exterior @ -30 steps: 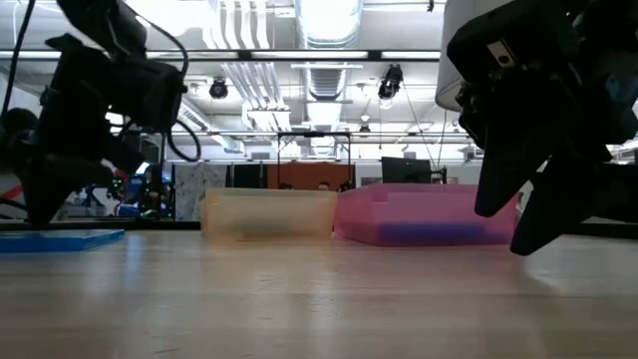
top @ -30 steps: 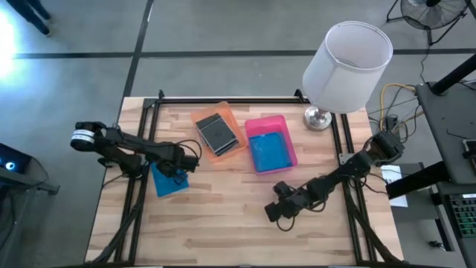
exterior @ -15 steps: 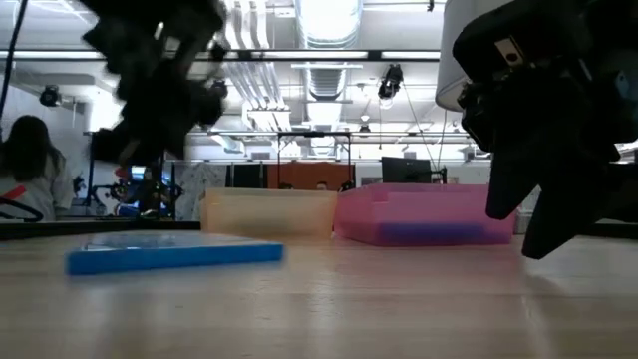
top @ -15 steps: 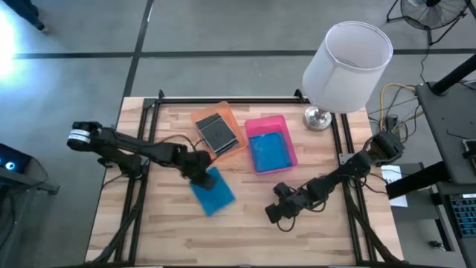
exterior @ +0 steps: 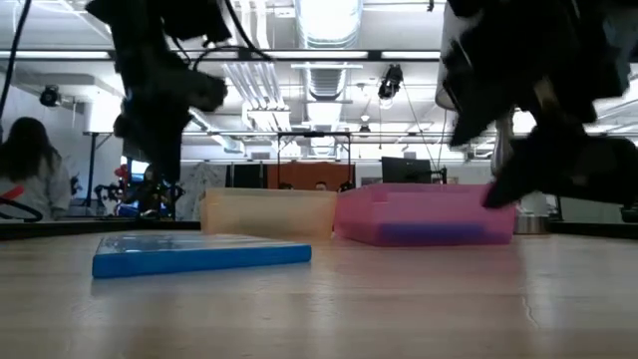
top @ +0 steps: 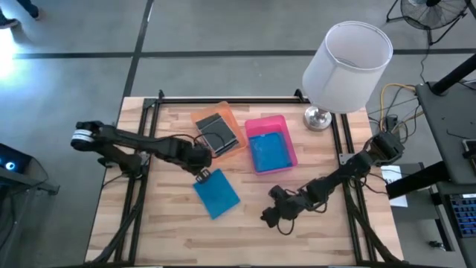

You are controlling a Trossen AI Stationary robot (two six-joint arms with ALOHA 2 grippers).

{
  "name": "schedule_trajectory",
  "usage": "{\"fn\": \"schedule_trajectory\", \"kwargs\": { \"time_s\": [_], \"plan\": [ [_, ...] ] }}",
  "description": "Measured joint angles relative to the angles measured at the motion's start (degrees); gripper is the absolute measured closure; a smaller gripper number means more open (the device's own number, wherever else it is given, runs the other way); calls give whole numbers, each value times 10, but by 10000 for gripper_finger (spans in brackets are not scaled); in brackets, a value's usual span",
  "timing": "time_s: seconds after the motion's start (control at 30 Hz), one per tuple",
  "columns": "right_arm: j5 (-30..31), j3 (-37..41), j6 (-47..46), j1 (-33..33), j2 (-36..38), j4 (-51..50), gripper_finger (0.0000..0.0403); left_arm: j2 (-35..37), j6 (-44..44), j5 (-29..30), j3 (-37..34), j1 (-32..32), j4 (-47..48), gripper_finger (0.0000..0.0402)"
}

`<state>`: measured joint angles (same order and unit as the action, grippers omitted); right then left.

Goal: Pick & place jewel cases by type
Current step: Put the blue cd case into the pink bin

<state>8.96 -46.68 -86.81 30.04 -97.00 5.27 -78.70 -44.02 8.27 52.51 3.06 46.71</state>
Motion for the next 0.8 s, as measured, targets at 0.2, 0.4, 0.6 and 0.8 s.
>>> {"fn": "schedule_trajectory", "kwargs": {
  "time_s": [0.2,0.4,0.6,0.8],
  "plan": [
    [5,-80,10,0,-63,-4,158,-37,2,-2,-15,-26,3,313],
    [83,-170,-127,-1,-166,-8,113,-34,32,-56,-57,-43,-19,270],
    [165,-230,-306,-7,-236,-5,106,-18,67,-153,-127,-42,-106,268],
    [138,-344,-360,-40,-306,-104,108,-6,38,-234,-185,5,-189,268]
  ]
}}
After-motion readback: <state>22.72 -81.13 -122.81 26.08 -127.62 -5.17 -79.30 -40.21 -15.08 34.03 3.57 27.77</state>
